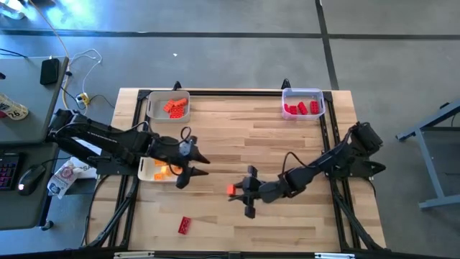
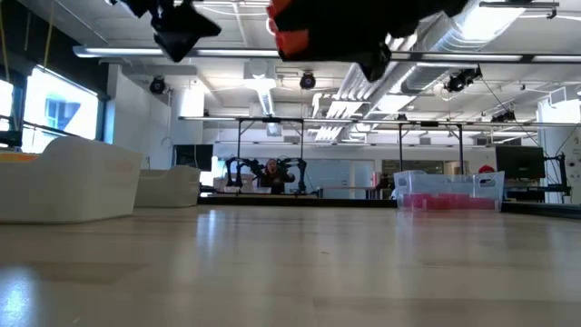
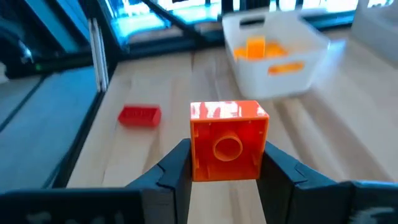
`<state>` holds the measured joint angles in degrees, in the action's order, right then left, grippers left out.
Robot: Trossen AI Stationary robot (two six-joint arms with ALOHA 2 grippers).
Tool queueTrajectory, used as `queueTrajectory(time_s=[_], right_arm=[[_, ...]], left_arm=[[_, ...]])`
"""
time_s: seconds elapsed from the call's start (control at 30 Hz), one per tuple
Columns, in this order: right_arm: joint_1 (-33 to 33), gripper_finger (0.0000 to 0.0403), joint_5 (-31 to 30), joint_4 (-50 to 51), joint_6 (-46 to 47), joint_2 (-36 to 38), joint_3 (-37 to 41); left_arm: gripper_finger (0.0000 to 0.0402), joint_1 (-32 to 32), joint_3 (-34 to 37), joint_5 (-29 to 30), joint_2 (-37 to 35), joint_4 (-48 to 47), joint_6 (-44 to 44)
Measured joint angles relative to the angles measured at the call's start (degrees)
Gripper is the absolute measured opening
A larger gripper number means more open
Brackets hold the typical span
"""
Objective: Sort & place blocks by color
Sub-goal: Put the orange game piece into the gray bin
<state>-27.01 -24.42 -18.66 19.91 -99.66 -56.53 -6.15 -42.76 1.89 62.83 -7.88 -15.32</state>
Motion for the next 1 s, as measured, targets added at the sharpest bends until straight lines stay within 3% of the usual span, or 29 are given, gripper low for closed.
queueTrajectory(time_s=[0.2, 0.43, 1.0], right_arm=[[2.0, 0.0116, -1.6, -6.8, -6.0, 0.0, 0.0], [3.9, 0.0116, -1.9, -12.9, -9.9, 0.0, 0.0], [5.8, 0.0116, -1.9, -14.4, -9.9, 0.0, 0.0]], left_arm=[[0.0197, -1.9, 0.0, 0.2, 1.1, 6.8, 5.3], [0.0197, -2.3, 0.0, 2.3, 4.2, 12.4, 5.6], [0.0197, -2.1, 0.0, 4.7, 8.1, 18.1, 6.1]])
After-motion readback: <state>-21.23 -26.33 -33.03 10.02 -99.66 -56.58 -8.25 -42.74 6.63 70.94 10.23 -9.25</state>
